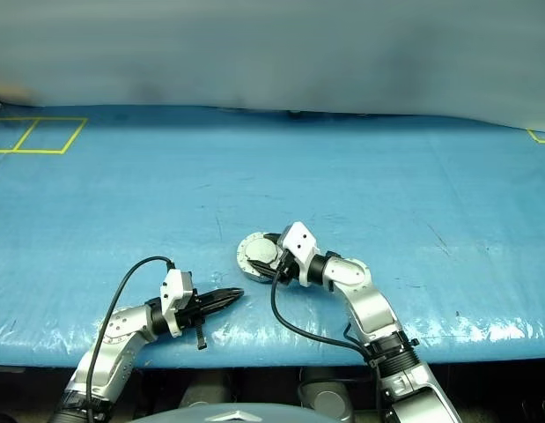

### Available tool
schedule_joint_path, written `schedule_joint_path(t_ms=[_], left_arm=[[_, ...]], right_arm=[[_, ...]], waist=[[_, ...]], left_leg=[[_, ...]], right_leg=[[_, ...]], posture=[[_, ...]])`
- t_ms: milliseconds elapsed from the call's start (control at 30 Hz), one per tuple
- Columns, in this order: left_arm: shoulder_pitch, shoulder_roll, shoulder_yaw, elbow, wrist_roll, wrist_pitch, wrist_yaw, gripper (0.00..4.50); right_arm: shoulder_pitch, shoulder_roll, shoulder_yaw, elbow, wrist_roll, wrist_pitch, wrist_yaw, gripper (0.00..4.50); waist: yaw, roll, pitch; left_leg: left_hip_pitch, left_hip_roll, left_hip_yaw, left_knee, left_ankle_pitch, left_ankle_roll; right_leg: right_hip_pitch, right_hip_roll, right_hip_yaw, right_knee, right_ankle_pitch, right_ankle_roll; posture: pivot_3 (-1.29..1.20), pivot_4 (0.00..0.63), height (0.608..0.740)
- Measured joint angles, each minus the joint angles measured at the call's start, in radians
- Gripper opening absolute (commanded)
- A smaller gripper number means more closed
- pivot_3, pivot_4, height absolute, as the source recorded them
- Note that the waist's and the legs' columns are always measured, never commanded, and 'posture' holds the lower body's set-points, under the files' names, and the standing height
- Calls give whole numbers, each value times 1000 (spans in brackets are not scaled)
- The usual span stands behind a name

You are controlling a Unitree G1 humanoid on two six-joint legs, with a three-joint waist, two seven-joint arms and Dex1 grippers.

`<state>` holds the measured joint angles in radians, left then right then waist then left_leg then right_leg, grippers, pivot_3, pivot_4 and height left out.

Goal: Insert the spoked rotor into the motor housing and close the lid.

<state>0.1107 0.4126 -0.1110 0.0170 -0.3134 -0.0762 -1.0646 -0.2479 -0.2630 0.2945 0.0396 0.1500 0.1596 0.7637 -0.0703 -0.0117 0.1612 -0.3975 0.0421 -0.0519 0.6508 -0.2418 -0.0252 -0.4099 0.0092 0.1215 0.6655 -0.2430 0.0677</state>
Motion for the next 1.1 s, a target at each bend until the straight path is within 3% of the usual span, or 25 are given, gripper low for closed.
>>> schedule_joint_path(t_ms=[1100], left_arm=[[8,0,0,16,1,-20,22,0]], right_arm=[[-21,16,41,-11,-61,70,-71,2982]], waist=[[-5,0,-2]], left_leg=[[3,1,2,0,0,-1]], right_leg=[[2,0,1,0,0,-1]], posture=[[0,150,740]])
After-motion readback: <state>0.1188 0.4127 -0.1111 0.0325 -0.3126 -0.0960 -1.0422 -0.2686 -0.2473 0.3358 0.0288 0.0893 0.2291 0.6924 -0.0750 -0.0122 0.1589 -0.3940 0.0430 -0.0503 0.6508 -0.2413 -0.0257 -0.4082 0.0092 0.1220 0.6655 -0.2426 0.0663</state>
